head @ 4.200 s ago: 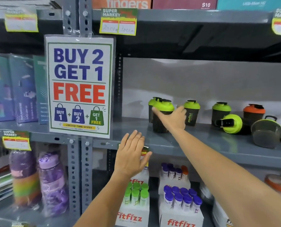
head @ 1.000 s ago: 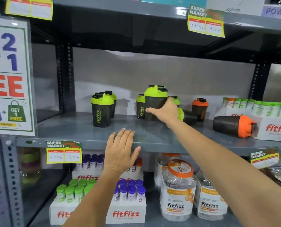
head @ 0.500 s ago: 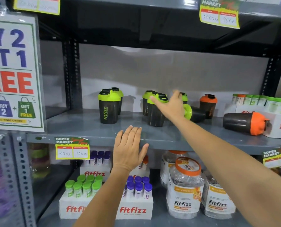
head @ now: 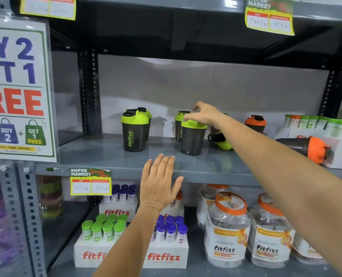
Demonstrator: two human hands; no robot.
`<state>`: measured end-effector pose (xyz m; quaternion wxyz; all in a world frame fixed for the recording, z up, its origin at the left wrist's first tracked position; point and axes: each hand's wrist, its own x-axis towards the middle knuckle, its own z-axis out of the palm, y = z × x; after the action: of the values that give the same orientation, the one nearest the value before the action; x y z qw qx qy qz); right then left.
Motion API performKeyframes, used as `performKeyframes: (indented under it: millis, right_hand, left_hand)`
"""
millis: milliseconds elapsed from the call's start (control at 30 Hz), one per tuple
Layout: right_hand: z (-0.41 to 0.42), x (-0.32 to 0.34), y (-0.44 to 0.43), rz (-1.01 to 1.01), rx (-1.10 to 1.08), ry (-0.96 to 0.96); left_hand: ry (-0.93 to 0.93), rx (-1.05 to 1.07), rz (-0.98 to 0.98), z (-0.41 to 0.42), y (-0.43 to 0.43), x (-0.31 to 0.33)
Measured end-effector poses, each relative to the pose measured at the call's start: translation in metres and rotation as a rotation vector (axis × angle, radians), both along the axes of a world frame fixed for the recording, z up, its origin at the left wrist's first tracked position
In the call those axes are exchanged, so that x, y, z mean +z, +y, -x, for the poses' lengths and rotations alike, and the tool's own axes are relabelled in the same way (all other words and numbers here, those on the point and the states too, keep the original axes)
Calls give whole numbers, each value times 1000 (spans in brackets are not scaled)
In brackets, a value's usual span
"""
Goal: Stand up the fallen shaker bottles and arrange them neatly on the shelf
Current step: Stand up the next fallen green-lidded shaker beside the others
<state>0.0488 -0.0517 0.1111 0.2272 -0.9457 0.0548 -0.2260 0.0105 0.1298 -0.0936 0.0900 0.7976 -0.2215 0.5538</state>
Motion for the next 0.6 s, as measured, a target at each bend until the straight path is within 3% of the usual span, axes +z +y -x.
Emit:
performKeyframes:
  millis: [133,367,500,600]
  right_hand:
    - [1,-11,-1,203,-137,-54]
    - [-2,-13,-8,-111,71,12]
    - [2,-21,-8,84,-68,-206]
    - [-2,-23,-9,97,-30,-167]
  left_hand:
    - [9,11,-4,1,-1,0]
    - [21,9,1,1,-1,1]
    - [1,12,4,0,-1,0]
    - [4,10,5,0,-2,0]
